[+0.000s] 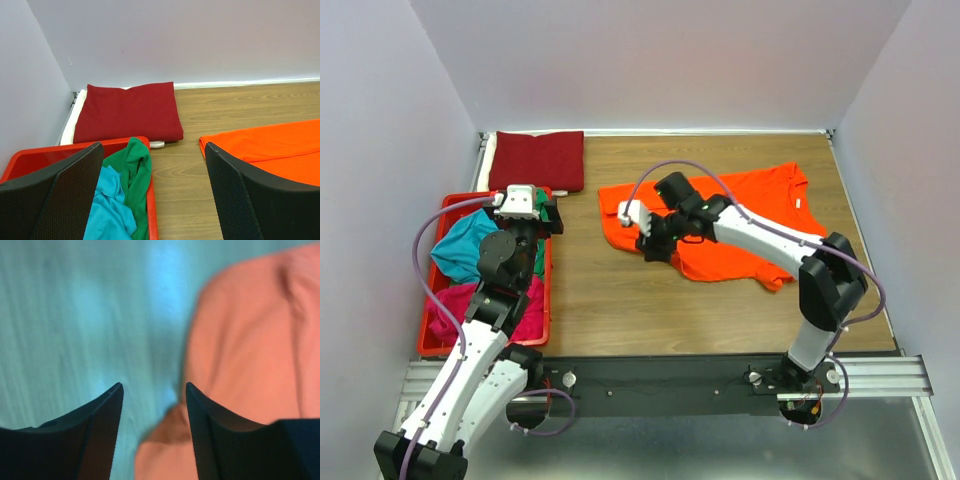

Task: Fold and stack the t-shirts
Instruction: Fold the tshirt

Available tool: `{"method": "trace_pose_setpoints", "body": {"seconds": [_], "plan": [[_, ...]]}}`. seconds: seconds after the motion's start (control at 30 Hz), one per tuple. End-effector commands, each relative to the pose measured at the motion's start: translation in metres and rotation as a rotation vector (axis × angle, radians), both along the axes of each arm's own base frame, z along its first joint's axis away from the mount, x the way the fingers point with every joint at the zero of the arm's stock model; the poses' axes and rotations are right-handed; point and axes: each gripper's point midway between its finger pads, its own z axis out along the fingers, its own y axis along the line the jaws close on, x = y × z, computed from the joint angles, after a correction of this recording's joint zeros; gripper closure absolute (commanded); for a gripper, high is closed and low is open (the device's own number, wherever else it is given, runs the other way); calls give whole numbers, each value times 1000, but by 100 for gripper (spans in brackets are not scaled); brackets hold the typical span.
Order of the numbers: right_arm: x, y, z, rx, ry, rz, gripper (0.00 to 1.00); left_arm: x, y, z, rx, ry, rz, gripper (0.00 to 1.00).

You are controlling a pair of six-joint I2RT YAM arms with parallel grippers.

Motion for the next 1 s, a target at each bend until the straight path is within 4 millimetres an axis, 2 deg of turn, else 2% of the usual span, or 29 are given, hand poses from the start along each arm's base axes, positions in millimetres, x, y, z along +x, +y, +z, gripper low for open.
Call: {"method": "trace_pose_setpoints", "body": {"seconds": [0.0, 0.07, 0.13, 0.33, 0.4, 0.53, 0.63, 0.83, 0.97], "plan": [[-30, 6, -30, -89, 65, 98, 46, 0, -1, 6, -2, -28, -7, 11], [-17, 11, -44, -130, 80, 42, 54, 0, -1, 6, -1, -30, -7, 11], [-4, 16, -56, -159, 85, 0, 59, -1, 0, 7, -2, -31, -4, 11], [21, 18, -80, -236, 62, -82, 60, -2, 0, 8, -3, -36, -4, 11], [31, 16, -85, -264, 35, -119, 58, -2, 0, 7, -4, -33, -4, 11], [44, 11, -80, -270, -27, -165, 41, -3, 0, 9, -8, -40, -6, 11], [50, 6, -81, -290, -63, -194, 35, -3, 0, 10, -6, -42, -10, 11], [62, -2, -94, -333, -90, -247, 34, -4, 0, 10, -7, -45, -9, 11], [66, 3, -85, -313, -107, -250, 36, -4, 0, 10, -9, -45, -10, 11]]}}
